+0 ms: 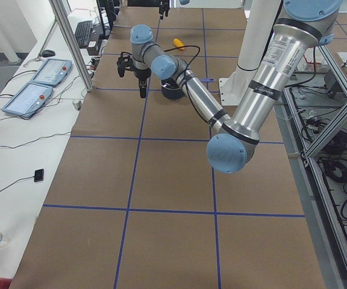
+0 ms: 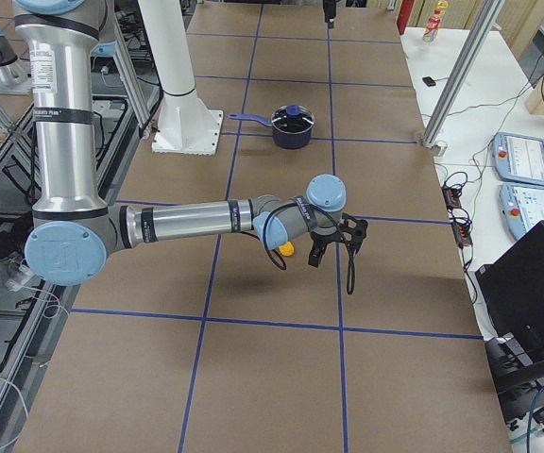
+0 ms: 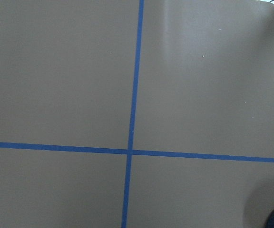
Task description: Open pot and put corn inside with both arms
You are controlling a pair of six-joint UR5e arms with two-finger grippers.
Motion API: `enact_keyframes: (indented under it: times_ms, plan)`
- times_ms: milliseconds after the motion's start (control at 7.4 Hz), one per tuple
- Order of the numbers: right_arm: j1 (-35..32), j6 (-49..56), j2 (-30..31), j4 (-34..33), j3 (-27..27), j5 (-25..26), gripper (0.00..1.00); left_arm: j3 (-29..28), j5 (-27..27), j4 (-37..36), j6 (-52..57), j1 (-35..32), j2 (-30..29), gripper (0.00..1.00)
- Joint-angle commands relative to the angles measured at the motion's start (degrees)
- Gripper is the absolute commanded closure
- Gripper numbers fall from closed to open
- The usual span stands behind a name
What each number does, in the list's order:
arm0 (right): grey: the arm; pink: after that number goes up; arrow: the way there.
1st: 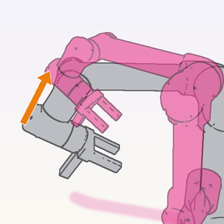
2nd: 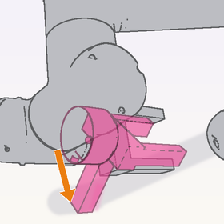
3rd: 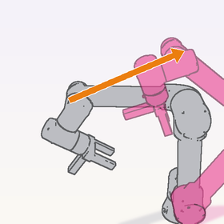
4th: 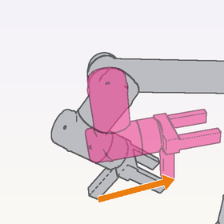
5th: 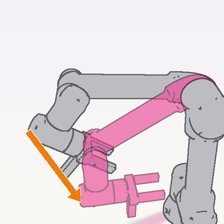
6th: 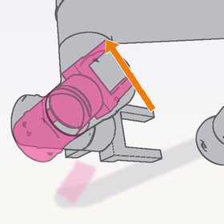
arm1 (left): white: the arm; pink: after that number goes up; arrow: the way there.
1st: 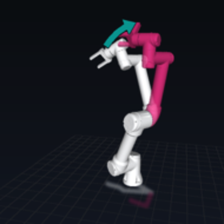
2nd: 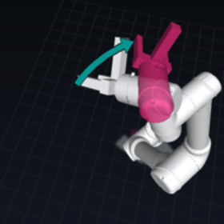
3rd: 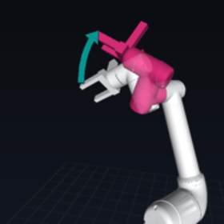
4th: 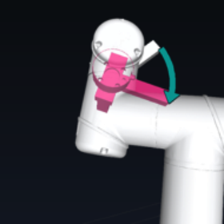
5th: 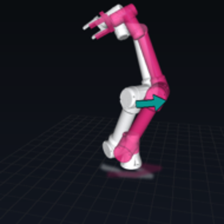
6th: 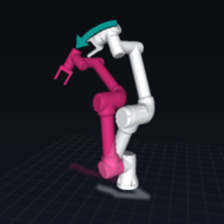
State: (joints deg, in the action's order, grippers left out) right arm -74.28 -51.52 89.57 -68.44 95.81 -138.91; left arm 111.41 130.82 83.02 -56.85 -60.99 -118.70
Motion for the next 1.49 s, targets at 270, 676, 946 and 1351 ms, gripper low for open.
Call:
enact_keyframes:
  times_ms: [270, 676, 946, 1351]
  plan:
    - [5.1, -6.0, 2.7, 0.1, 4.3, 0.2, 0.00, -4.8, -10.5, -3.1, -14.4, 12.8, -12.7, 0.02]
    - [8.6, -12.0, 6.0, 0.7, 9.3, 0.4, 0.00, -7.9, -16.0, -2.9, -20.8, 20.2, -17.8, 0.02]
    - [13.5, -18.9, 8.9, 8.5, 9.3, 5.5, 0.00, -8.8, -20.2, -2.7, -23.6, 24.9, -19.5, 0.02]
    - [15.3, -20.5, 8.9, 8.9, 9.2, 6.4, 0.00, -9.4, -24.4, -2.3, -26.4, 29.7, -19.5, 0.02]
